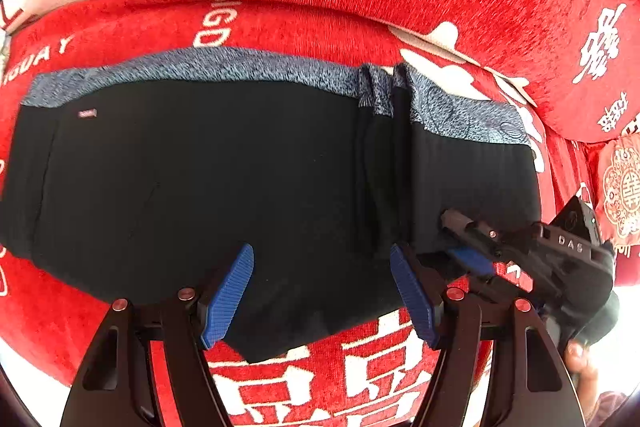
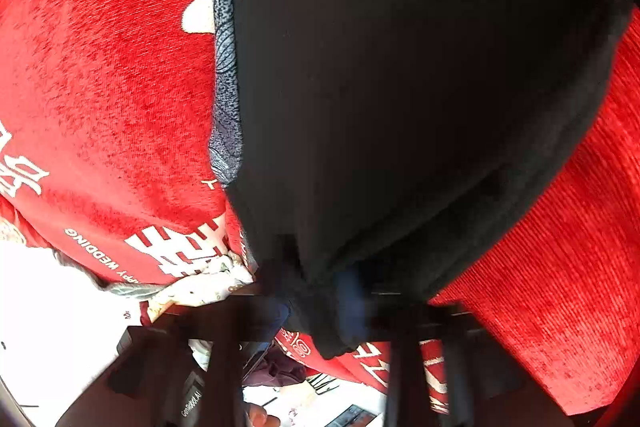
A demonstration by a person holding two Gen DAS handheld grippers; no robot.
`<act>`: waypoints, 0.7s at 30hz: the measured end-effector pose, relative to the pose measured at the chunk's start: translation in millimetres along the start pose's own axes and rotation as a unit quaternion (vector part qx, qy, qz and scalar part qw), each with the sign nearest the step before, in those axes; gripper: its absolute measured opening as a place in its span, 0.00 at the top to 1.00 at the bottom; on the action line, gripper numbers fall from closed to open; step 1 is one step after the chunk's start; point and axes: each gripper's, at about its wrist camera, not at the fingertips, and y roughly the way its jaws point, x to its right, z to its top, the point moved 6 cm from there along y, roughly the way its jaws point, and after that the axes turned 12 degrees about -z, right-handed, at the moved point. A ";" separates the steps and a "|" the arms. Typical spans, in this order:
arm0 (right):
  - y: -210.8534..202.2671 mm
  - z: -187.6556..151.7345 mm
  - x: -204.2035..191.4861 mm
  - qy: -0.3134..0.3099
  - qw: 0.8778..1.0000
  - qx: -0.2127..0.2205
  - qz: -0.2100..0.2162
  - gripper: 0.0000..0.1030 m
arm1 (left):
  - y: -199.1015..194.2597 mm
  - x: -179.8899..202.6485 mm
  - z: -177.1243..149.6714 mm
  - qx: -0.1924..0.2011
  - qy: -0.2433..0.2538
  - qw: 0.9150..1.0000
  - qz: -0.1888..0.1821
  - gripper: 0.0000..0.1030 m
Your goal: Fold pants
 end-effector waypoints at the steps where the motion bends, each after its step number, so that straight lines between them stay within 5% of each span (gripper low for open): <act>1: -2.9 -1.2 -4.6 -0.011 1.000 0.001 0.000 0.87 | -2.4 0.7 0.1 0.003 0.004 1.000 0.002 0.31; 10: 17.3 -15.9 4.3 -0.061 0.996 -0.023 -0.067 0.86 | 2.1 0.2 1.4 0.003 0.006 1.000 0.020 0.31; 14: 7.1 -23.6 -12.3 -0.121 0.988 -0.068 -0.074 0.62 | 0.6 18.2 8.5 0.011 0.038 0.999 0.024 0.31; 16: -14.0 -27.9 -28.2 -0.184 0.977 -0.065 -0.088 0.60 | 0.9 27.6 14.3 0.012 0.047 0.999 0.019 0.31; 18: -48.5 -19.7 -44.3 -0.231 0.969 -0.023 -0.084 0.66 | 1.4 40.3 23.9 0.018 0.056 0.998 0.013 0.31; 19: -64.6 -11.5 -51.3 -0.245 0.966 0.002 -0.083 0.83 | 2.1 46.7 28.5 0.021 0.061 0.998 0.010 0.31; 21: -91.7 16.9 -58.3 -0.255 0.958 0.055 -0.116 0.90 | 6.5 62.3 39.1 0.028 0.071 0.997 0.001 0.31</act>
